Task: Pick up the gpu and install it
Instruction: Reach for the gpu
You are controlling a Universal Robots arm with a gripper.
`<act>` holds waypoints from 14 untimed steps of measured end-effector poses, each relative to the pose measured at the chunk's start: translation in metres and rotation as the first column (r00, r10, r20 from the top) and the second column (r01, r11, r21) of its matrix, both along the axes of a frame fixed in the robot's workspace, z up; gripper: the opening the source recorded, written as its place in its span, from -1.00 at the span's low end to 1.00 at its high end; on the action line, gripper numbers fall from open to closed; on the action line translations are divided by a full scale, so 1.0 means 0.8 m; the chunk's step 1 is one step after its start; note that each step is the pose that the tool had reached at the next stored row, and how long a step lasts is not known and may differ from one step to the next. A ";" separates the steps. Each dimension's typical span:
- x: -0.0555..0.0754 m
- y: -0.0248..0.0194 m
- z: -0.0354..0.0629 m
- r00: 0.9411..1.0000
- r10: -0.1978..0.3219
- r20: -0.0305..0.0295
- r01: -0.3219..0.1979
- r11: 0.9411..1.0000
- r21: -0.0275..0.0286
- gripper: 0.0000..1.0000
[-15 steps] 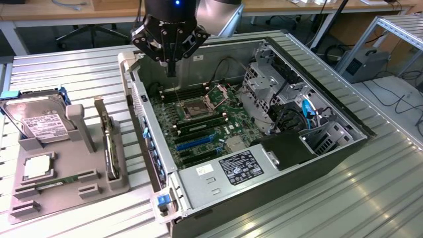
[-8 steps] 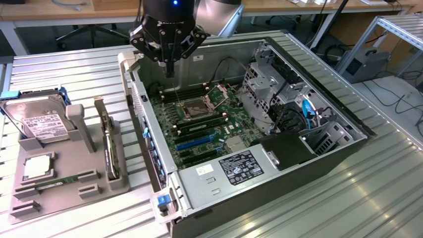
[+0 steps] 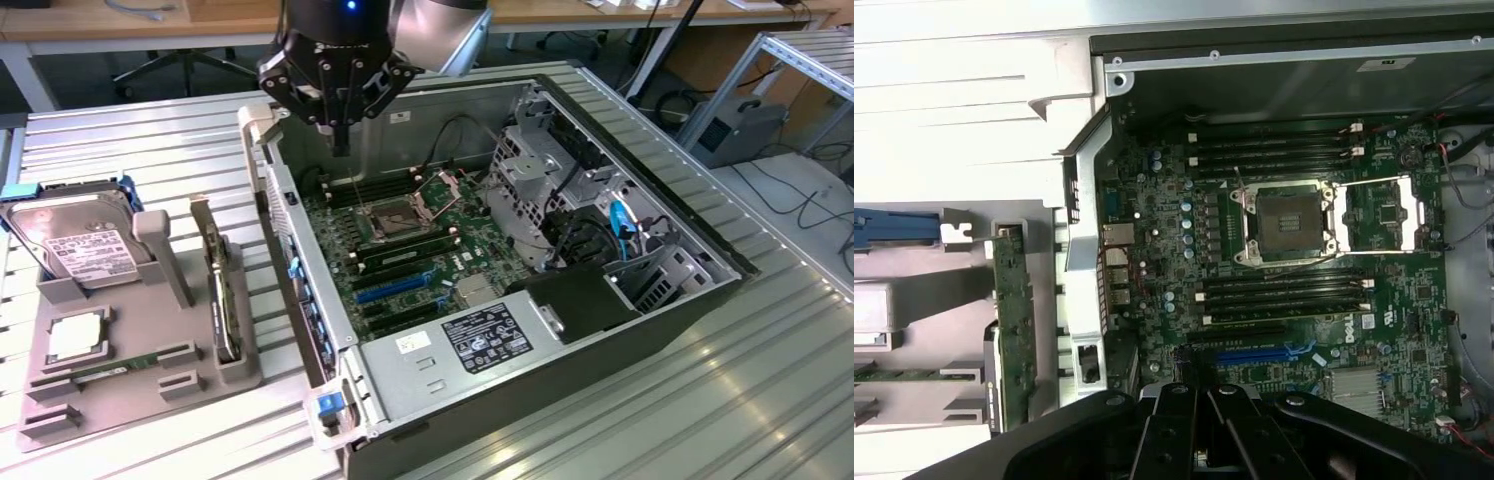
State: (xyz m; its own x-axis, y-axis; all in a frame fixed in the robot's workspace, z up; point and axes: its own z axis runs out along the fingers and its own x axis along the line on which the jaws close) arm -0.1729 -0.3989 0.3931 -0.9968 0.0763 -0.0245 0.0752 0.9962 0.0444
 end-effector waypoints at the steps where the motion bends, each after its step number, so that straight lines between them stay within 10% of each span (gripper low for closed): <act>1: -0.001 0.0000 0.000 1.000 0.000 0.000 0.000 1.000 0.000 -0.79; 14: -0.010 0.0000 0.000 1.000 0.000 0.000 0.000 1.000 0.000 -0.79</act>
